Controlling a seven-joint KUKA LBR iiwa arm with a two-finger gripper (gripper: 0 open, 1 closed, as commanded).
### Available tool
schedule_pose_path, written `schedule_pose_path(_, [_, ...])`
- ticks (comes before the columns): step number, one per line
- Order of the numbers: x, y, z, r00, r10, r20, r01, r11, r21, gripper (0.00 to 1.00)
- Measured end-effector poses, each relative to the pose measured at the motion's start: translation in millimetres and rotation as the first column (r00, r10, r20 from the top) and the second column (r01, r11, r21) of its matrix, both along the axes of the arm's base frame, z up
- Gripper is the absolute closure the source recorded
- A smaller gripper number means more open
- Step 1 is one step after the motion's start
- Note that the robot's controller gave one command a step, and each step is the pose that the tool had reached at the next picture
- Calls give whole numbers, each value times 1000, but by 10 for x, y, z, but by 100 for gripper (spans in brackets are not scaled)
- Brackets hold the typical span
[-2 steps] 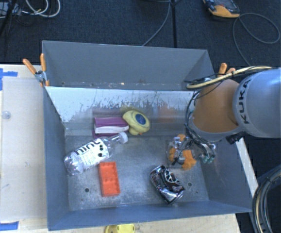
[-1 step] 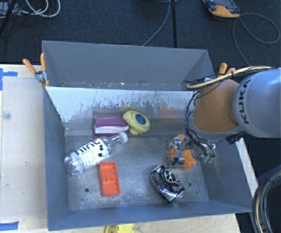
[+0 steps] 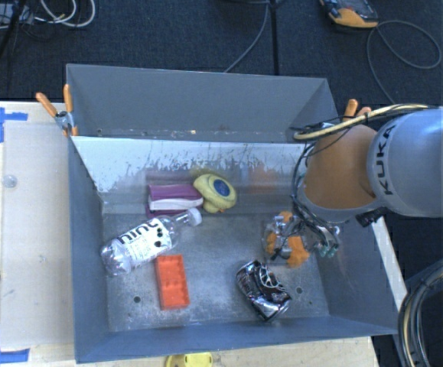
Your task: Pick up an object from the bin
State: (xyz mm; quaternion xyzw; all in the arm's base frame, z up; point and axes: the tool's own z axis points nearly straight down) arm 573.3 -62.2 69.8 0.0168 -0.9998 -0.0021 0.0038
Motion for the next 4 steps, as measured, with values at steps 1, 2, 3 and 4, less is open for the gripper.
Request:
schedule_pose_path(1, [0, 1, 0, 1000, 1, 0, -1, 1000, 0, 100])
schedule_pose_path(2, [0, 2, 0, 1000, 2, 0, -2, 1000, 0, 100])
schedule_pose_path(3, [0, 3, 0, 1000, 3, 0, -3, 1000, 0, 100])
schedule_pose_path(4, [0, 4, 0, 1000, 4, 0, -4, 1000, 0, 100])
